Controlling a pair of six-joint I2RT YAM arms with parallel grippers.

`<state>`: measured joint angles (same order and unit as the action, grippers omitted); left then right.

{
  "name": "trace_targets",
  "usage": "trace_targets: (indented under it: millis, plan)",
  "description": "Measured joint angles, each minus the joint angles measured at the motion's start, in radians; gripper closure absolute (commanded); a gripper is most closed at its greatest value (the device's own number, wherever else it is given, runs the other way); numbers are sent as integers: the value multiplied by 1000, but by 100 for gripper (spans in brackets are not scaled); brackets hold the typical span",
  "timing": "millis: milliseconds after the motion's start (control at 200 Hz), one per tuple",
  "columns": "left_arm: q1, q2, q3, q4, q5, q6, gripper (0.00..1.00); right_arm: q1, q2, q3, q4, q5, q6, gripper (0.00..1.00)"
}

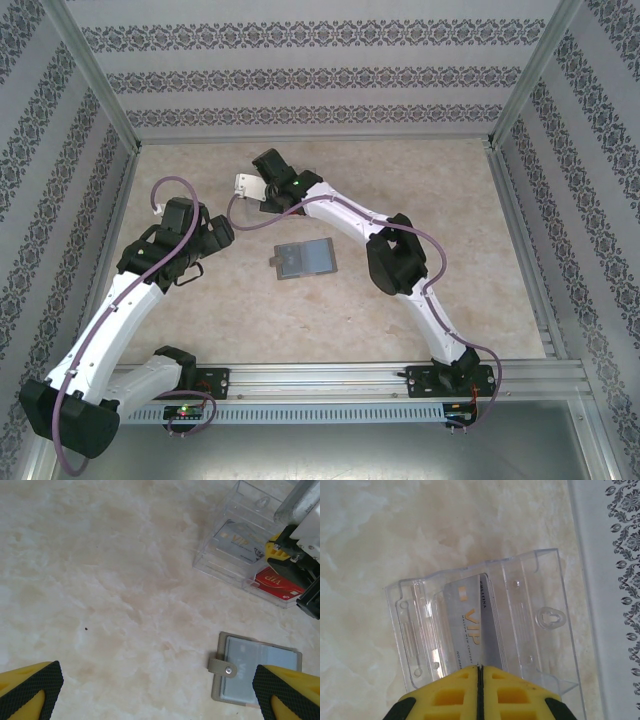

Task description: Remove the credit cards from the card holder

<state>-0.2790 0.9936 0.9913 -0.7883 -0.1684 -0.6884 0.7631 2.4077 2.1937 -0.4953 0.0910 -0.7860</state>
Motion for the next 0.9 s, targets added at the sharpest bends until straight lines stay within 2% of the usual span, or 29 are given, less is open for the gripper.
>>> trace_targets:
  millis: [340, 899]
  plan:
    - [0, 0, 0, -9, 3, 0, 0, -2, 2, 0, 10, -2, -52, 100]
    - [6, 0, 0, -9, 8, 0, 0, -2, 25, -14, 11, -10, -49, 100]
